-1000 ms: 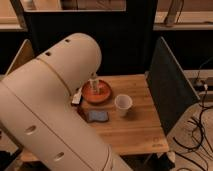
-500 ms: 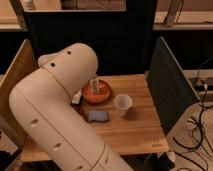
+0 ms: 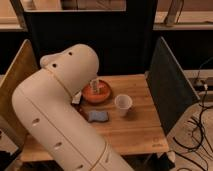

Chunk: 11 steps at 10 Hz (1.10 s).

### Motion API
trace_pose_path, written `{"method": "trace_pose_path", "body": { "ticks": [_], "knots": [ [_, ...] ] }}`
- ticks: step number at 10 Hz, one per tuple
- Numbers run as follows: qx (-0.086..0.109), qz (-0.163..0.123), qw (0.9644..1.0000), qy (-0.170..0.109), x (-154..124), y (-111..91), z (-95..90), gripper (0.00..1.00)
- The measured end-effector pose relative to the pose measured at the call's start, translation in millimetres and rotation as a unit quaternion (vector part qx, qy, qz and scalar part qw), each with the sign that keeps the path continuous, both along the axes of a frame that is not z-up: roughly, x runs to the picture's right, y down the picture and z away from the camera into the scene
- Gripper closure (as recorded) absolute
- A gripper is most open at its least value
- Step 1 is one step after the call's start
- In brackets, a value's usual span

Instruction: Place the eraser in the ceramic cup

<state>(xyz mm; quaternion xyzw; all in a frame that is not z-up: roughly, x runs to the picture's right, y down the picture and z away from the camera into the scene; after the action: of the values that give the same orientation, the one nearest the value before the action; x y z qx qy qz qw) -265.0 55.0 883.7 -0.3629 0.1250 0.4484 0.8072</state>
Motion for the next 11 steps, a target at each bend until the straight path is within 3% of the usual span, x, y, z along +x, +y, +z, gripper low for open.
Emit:
{"method": "trace_pose_path", "body": {
  "ticks": [4, 7, 11],
  "knots": [
    [-0.021, 0.016, 0.9996, 0.010, 18.7, 10.4, 38.9, 0.20],
    [-0.012, 0.027, 0.9991, 0.029, 35.2, 0.7, 57.5, 0.20],
    [0.000, 0.061, 0.9960, 0.065, 70.8, -14.8, 63.9, 0.20]
  ]
}}
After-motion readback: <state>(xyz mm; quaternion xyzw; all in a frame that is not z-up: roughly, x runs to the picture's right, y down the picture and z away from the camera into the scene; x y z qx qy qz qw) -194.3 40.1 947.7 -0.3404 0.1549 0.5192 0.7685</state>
